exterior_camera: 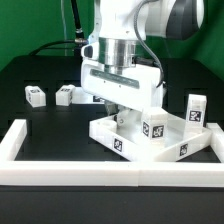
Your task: Assemble square table
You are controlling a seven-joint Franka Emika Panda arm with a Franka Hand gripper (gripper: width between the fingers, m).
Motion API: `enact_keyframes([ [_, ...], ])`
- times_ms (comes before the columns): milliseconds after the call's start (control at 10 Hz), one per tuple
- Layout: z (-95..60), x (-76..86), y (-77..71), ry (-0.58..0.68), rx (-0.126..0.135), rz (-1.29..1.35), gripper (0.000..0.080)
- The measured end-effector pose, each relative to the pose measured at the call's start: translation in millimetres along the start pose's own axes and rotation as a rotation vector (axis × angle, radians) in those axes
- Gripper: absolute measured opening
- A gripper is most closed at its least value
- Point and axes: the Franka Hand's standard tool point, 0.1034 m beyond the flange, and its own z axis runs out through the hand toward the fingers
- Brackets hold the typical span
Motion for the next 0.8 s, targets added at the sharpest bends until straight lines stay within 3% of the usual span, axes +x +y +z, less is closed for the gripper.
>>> enact_keyframes([
  [200,-3.5,39.5,10.6,0.055,0.005,-0.359,0.0058],
  [400,0.9,35.2,6.1,0.098,-0.003,-0.607,0.0058],
  [800,-2.2,44.0,2.6,0.107,-0.013,-0.807,0.0059],
])
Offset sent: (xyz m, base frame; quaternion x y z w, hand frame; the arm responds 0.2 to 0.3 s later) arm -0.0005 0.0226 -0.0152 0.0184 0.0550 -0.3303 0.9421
